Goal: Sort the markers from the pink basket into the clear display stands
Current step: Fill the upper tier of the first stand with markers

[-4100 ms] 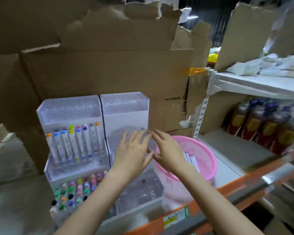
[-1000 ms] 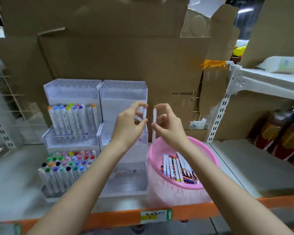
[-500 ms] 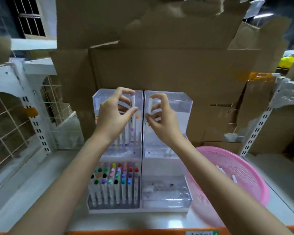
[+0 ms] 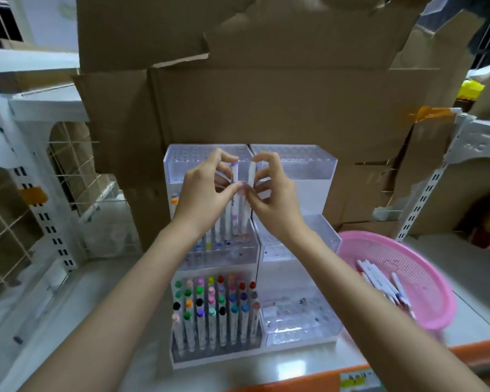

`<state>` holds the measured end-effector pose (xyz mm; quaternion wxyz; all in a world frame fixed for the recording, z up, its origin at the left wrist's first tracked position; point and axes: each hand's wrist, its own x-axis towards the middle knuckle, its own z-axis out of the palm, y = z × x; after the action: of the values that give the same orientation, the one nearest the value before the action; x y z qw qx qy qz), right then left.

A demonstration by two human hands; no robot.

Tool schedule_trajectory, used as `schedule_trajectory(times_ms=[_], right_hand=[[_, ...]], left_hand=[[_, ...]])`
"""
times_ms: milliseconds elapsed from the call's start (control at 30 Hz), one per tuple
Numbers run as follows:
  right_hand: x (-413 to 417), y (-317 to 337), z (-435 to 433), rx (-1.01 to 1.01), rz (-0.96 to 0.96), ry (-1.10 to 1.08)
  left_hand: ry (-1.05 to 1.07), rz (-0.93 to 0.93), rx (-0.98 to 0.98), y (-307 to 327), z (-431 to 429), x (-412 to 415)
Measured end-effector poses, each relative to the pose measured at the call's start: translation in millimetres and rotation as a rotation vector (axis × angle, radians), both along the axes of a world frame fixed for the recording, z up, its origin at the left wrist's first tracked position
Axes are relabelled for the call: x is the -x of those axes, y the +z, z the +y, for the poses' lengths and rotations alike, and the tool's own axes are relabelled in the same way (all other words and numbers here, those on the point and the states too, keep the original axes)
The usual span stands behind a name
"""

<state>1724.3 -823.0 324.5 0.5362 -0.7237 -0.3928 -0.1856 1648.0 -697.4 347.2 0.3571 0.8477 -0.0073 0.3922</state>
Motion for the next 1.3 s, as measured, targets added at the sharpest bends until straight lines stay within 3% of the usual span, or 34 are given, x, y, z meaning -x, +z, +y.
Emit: schedule_trajectory(times_ms=[967, 1300], right_hand=[[3, -12, 0, 0.019, -0.011, -0.061], [4, -12, -2, 0.017, -0.002, -0.066]], left_hand=[[-0.05, 0.034, -0.184, -12, 8, -3], [0.073, 0.042, -0.265, -10, 10, -7]])
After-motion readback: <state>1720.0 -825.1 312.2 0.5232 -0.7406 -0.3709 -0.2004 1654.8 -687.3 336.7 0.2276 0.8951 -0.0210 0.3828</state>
